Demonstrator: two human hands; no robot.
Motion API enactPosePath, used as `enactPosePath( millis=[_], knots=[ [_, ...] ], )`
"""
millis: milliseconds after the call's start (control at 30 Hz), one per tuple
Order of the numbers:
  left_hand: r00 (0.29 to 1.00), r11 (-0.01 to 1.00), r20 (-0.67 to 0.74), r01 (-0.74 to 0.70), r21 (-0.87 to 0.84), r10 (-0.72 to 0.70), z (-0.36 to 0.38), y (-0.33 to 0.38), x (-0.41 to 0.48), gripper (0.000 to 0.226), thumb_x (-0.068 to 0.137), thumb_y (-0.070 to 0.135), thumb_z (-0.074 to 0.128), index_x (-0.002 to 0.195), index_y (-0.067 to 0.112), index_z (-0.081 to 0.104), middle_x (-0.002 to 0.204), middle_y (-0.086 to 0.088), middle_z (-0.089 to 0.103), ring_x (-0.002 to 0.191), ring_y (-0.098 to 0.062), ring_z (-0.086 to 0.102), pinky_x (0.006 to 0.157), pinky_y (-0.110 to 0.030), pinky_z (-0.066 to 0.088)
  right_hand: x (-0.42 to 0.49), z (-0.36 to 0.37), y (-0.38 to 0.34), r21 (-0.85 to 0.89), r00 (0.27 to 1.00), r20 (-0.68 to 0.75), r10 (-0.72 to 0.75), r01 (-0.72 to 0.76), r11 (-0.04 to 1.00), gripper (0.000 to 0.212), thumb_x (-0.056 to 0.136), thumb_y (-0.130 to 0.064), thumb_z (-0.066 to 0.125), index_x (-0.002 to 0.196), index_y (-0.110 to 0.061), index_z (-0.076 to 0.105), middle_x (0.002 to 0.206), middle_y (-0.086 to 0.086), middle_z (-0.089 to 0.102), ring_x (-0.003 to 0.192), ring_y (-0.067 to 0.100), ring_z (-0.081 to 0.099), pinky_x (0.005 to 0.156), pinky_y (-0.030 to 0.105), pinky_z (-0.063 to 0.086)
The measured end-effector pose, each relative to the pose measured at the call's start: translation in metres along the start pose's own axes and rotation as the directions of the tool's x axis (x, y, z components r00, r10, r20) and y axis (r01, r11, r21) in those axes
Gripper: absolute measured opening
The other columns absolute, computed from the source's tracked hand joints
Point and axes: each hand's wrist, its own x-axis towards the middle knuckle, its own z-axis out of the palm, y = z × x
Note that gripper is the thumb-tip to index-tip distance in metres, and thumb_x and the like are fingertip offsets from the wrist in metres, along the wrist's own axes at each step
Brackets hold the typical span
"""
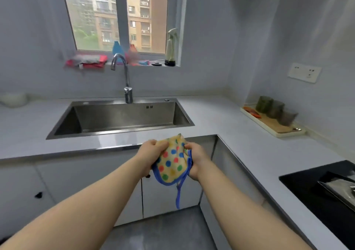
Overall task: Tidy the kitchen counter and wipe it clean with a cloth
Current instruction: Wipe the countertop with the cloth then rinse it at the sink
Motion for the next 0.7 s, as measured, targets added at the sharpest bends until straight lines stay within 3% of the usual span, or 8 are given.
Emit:
enactPosePath(
  millis=[67,133,267,433,533,700],
  knots=[
    [0.998,0.999,-0.067,0.005,-0.046,-0.008,-0.037,-0.004,0.018,0.015,0.093,0.03,0.057,0.089,0.015,0.054,0.088,-0.007,0.063,0.078,-0.02,0.062,0.066,-0.031,0.054,0.028,0.036,0.004,-0.015,0.997,0.042,0.065,-0.065,0.998,0.04,0.098,-0.022,0.032,0.119,0.001,0.057,0.108,0.021,0.063,0.093,0.034,0.06,0.089,0.045,0.047],
    [0.992,0.997,-0.122,0.021,-0.078,-0.03,-0.067,-0.009,0.032,0.014,0.093,0.029,0.056,0.087,0.016,0.053,0.088,-0.007,0.063,0.078,-0.021,0.062,0.068,-0.033,0.053,0.053,0.065,0.007,-0.052,0.992,0.07,0.108,-0.104,0.993,0.04,0.097,-0.022,0.035,0.121,0.003,0.055,0.105,0.021,0.063,0.088,0.034,0.061,0.086,0.044,0.048],
    [0.973,0.994,-0.224,0.029,-0.103,-0.052,-0.125,-0.009,0.071,0.014,0.093,0.027,0.056,0.092,0.013,0.054,0.089,-0.007,0.063,0.079,-0.02,0.061,0.066,-0.029,0.053,0.113,0.116,0.009,-0.167,0.977,0.114,0.178,-0.158,0.973,0.037,0.092,-0.021,0.047,0.116,0.004,0.06,0.108,0.019,0.067,0.089,0.033,0.064,0.081,0.04,0.052],
    [0.959,0.996,-0.282,-0.014,-0.084,-0.01,-0.175,0.008,0.149,0.017,0.092,0.024,0.059,0.098,0.01,0.057,0.093,-0.01,0.063,0.084,-0.023,0.062,0.07,-0.035,0.054,0.196,0.156,-0.013,-0.246,0.981,0.132,0.139,-0.104,0.964,0.014,0.091,-0.013,0.048,0.094,-0.004,0.058,0.083,0.01,0.057,0.068,0.027,0.059,0.064,0.035,0.05],
    [0.955,0.995,-0.296,-0.017,-0.103,-0.014,-0.19,0.02,0.197,0.014,0.093,0.023,0.057,0.096,0.009,0.056,0.098,-0.013,0.062,0.086,-0.024,0.061,0.076,-0.036,0.053,0.249,0.172,-0.035,-0.253,0.986,0.13,0.109,-0.073,0.965,0.018,0.093,-0.014,0.045,0.104,-0.004,0.057,0.089,0.012,0.059,0.071,0.026,0.059,0.064,0.034,0.051],
    [0.928,0.995,-0.368,0.017,-0.101,-0.053,-0.218,0.046,0.284,0.009,0.096,0.023,0.052,0.091,0.016,0.051,0.095,-0.01,0.059,0.082,-0.02,0.059,0.065,-0.028,0.051,0.347,0.207,-0.073,-0.284,0.99,0.066,0.123,-0.099,0.954,0.03,0.097,-0.015,0.04,0.123,-0.004,0.051,0.099,0.012,0.06,0.076,0.026,0.06,0.062,0.037,0.051]
  ],
)
